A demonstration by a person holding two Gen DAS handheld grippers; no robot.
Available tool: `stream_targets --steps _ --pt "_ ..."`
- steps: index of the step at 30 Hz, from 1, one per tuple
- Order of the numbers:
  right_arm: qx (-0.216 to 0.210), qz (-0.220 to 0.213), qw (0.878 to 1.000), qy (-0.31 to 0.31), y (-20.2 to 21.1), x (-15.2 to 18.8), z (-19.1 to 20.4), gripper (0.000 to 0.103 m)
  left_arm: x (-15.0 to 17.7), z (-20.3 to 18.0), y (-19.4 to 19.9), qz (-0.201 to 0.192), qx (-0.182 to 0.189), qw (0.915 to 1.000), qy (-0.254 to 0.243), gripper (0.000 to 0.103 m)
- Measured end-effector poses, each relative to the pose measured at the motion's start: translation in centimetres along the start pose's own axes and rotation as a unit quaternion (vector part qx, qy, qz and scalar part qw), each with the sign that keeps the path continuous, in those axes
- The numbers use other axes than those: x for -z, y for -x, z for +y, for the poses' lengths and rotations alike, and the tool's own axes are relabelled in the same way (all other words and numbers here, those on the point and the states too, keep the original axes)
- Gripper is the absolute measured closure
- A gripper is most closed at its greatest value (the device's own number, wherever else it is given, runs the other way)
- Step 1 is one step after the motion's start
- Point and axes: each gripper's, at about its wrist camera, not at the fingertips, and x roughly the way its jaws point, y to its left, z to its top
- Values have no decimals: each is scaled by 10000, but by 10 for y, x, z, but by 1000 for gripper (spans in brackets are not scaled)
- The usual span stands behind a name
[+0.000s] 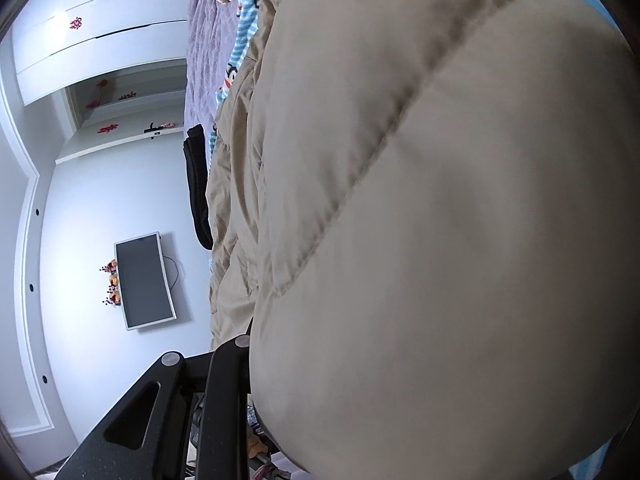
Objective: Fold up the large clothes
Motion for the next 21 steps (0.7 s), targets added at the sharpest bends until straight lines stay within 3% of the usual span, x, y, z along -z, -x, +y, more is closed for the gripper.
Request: stream_targets --steps 4,5,7,8,13,16,19,21 --pt "73 25 9999 -134 14 34 -19 76 24 24 11 228 36 9995 199 81" --pt "108 23 9998 -176 20 35 -26 76 29 29 13 301 -22 9992 257 77" --pt "163 -11 9995 -267 26 50 -37 76 35 37 19 351 -301 9987 234 56" --pt "193 -45 9994 -293 30 55 -41 75 37 40 24 354 -488 9980 182 53" --pt "477 -183 9983 -286 46 68 -44 61 43 53 58 244 -861 9959 -145 53" --pt "924 -232 9954 -37 58 76 -33 54 44 52 78 -73 -1274 9911 -390 53" --pt "1502 -305 9872 451 71 87 -15 55 38 52 95 -400 -1420 9873 -583 53" --pt "1753 -317 9798 904 76 97 1 63 32 53 93 -342 -1330 9884 -643 53"
